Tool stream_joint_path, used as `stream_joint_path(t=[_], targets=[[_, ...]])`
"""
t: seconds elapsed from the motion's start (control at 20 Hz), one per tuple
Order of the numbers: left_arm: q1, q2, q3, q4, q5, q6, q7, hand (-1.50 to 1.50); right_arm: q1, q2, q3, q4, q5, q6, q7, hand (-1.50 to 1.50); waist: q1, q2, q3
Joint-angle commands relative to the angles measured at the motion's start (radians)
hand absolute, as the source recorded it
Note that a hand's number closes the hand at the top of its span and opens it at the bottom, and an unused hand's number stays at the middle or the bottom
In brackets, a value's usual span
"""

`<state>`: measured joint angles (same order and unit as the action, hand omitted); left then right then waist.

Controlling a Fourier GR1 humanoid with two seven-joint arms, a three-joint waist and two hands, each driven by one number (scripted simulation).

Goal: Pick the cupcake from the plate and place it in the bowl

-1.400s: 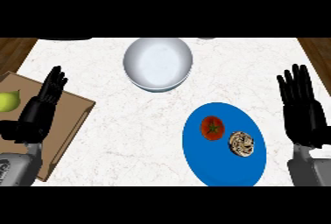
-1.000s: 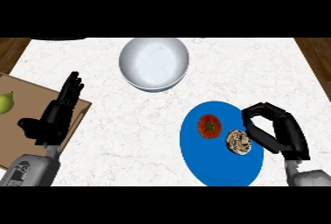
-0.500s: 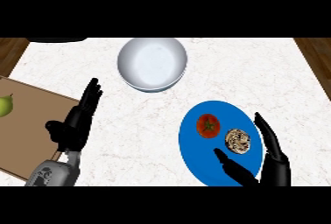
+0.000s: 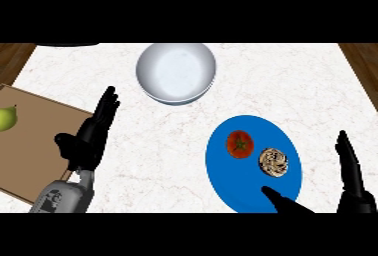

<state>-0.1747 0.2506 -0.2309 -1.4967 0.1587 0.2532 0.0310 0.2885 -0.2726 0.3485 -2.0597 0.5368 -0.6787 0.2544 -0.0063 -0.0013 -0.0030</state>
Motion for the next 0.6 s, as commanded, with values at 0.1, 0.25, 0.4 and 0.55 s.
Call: stream_joint_path(t=[0.1,0.25,0.4,0.55], targets=[[-0.005,-0.029,-0.016,-0.024,-0.025,0.017,0.029,0.0,-0.1,-0.027,-0.036,-0.1,0.067,0.221,0.396,-1.5,0.012,0.002,0.001],[-0.023,0.01,0.018,-0.04,-0.013,-0.012,0.061,0.0,-0.097,-0.052,-0.041,-0.111,0.059,0.313,0.506,-1.5,0.01,0.002,0.002],[0.01,-0.014,0.024,-0.013,-0.009,-0.026,0.001,0.0,-0.159,-0.041,-0.042,-0.016,0.024,0.372,0.537,-1.5,0.012,0.003,0.002],[0.033,-0.081,-0.019,0.039,-0.049,-0.008,-0.07,0.0,-0.243,0.003,-0.026,-0.009,0.061,0.429,0.679,-1.5,0.01,0.003,0.002]])
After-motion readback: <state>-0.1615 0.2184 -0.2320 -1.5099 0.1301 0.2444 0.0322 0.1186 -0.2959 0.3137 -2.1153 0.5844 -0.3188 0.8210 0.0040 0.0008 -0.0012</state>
